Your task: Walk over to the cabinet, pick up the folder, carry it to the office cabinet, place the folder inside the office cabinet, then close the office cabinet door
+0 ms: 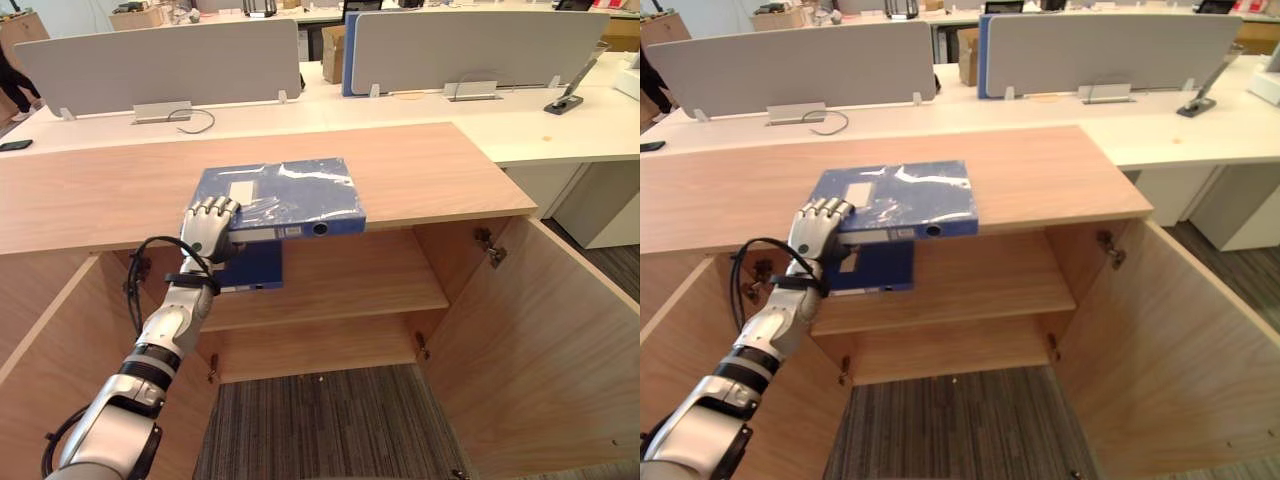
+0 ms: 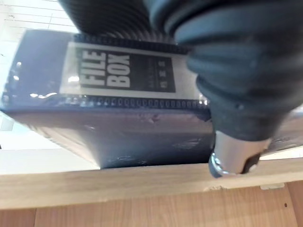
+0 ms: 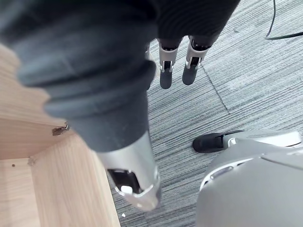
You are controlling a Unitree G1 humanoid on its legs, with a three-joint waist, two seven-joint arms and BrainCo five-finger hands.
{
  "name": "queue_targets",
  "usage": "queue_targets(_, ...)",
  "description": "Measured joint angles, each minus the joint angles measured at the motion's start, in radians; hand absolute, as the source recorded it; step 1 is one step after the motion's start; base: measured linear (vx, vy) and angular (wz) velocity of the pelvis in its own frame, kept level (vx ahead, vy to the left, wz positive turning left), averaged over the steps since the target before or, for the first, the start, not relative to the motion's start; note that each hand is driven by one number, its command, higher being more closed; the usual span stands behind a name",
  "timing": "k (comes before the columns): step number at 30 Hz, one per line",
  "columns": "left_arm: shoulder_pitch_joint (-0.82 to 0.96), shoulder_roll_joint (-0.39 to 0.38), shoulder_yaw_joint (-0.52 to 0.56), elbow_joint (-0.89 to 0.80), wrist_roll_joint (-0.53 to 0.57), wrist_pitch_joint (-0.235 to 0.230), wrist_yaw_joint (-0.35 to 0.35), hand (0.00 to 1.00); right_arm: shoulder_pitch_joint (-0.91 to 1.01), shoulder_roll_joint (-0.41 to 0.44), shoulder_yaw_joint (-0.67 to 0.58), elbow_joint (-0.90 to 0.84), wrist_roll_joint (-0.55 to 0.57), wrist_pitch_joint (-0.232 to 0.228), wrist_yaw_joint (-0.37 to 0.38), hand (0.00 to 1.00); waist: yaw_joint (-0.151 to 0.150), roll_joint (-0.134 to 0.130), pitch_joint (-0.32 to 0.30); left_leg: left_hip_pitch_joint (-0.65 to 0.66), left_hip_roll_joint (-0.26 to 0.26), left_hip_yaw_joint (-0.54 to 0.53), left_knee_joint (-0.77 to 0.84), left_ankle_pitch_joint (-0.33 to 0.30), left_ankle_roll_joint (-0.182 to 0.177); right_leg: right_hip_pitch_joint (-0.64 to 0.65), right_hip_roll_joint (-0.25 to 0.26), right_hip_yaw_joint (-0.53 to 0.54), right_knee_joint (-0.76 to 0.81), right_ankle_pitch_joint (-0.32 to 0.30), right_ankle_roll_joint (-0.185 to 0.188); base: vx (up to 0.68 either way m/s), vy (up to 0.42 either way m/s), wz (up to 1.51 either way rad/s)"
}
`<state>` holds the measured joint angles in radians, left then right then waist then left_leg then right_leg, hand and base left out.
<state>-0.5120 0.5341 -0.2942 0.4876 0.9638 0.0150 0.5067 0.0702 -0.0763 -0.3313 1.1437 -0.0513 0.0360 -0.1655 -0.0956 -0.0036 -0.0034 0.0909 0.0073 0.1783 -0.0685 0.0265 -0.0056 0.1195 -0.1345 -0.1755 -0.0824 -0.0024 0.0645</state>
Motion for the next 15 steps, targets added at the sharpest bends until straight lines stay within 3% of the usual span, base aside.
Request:
queue_targets(11,-0.057,0.000,-0.001,0.069,0.007,0.009,0.009,1.00,-0.010,0.000,0.000,0.000,0.014,-0.001,0.000,0.00,-0.018,-0.007,0.010,0.003,0.000,0.000,0.000,0.000,0.000,0.003,0.000,0.000,0.000,0.002,-0.002,-0.01,0.000,0.00)
queue_targets(15,-0.004,-0.042,0.004,-0.085,-0.042,0.046,0.010,1.00,-0.009,0.000,0.000,0.000,0.029,-0.001,0.000,0.00,-0.014,-0.003,0.017,-0.001,-0.003,-0.004,-0.006,0.000,0.000,-0.001,-0.002,-0.004,-0.001,0.001,-0.002,-0.03,0.001,0.03)
